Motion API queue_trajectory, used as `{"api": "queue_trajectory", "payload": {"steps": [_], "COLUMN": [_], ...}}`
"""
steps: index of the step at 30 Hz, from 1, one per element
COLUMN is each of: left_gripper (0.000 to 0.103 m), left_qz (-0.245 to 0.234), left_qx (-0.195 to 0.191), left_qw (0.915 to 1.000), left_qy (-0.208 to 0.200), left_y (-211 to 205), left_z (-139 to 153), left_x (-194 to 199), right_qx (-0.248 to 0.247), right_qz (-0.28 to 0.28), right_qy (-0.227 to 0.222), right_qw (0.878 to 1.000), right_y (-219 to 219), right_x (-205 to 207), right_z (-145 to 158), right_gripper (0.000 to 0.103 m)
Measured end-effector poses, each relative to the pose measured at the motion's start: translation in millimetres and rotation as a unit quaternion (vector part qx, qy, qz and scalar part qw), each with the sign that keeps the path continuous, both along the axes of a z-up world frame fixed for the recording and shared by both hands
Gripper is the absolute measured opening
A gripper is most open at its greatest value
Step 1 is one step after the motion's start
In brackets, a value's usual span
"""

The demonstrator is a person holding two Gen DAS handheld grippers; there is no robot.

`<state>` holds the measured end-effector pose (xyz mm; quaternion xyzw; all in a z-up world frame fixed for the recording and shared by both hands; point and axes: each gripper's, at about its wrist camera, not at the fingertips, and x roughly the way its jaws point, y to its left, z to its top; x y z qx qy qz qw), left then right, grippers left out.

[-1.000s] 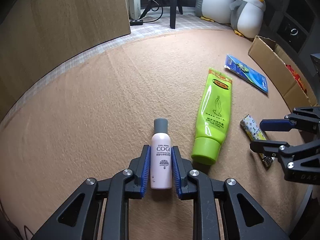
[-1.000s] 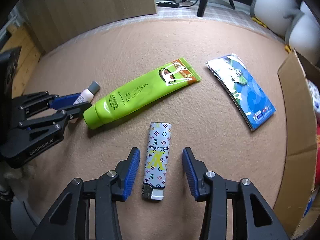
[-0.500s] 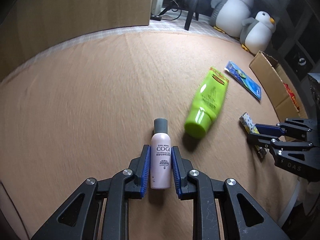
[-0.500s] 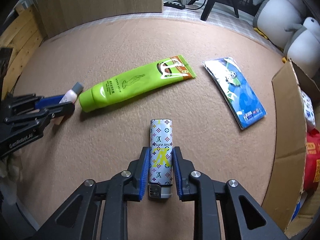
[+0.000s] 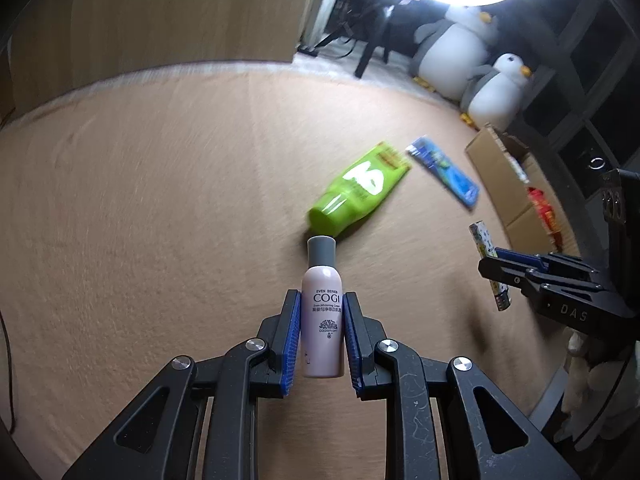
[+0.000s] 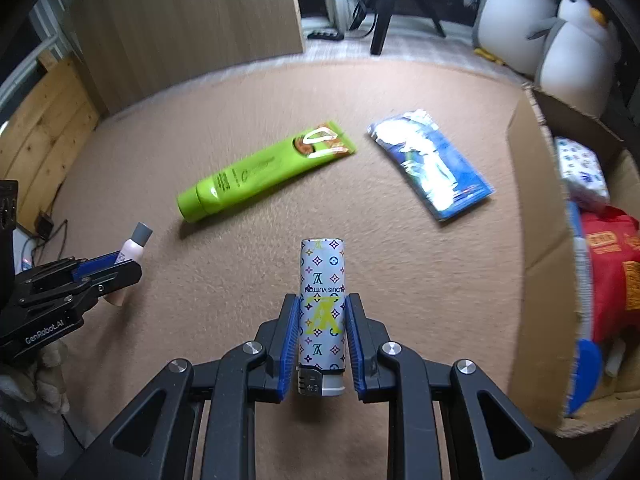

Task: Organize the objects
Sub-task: 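Carry the lighter with the right gripper into the box while the left gripper carries the pink bottle there, then release the lighter and pink bottle into the box and withdraw both tools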

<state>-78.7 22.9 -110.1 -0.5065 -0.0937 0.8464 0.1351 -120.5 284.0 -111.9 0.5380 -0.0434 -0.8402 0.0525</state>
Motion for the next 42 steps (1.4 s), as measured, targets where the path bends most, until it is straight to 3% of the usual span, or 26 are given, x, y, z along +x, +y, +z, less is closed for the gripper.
{"api": "queue_trajectory", "payload": {"steps": [6,13,23,31,32,34,35,36,42], "left_gripper": [0.022,0.022,0.022,0.023,0.031,0.051,0.054,0.054,0.054], "left_qz": [-0.029,-0.083,-0.160,-0.193,-0.197,-0.195,-0.191,-0.190,-0.178], "left_qx": [0.009,0.028,0.048,0.053,0.060,0.061,0.059,0.059,0.059], "left_qw": [0.9991,0.9946,0.9840,0.9785,0.9774,0.9778,0.9784,0.9785,0.9811], "left_qy": [0.029,0.057,0.061,0.051,0.048,0.047,0.053,0.052,0.048], "left_y": [41,119,237,291,293,294,293,292,272], "left_z": [29,58,68,56,56,55,56,55,56], "left_x": [-5,-20,-47,-53,-53,-55,-54,-55,-54], "right_qx": [-0.014,-0.005,0.020,0.023,0.022,0.017,0.016,0.017,-0.005], "right_qz": [-0.019,-0.044,-0.096,-0.124,-0.124,-0.127,-0.128,-0.130,-0.126], "right_qy": [0.037,0.073,0.074,0.072,0.073,0.073,0.074,0.078,0.079], "right_qw": [0.999,0.996,0.992,0.989,0.989,0.989,0.989,0.988,0.989], "right_y": [31,81,165,207,209,214,215,215,213], "right_x": [12,28,49,55,55,56,57,58,59], "right_z": [32,67,71,66,66,66,67,68,66], "right_gripper": [0.021,0.021,0.021,0.021,0.022,0.035,0.048,0.052,0.054]}}
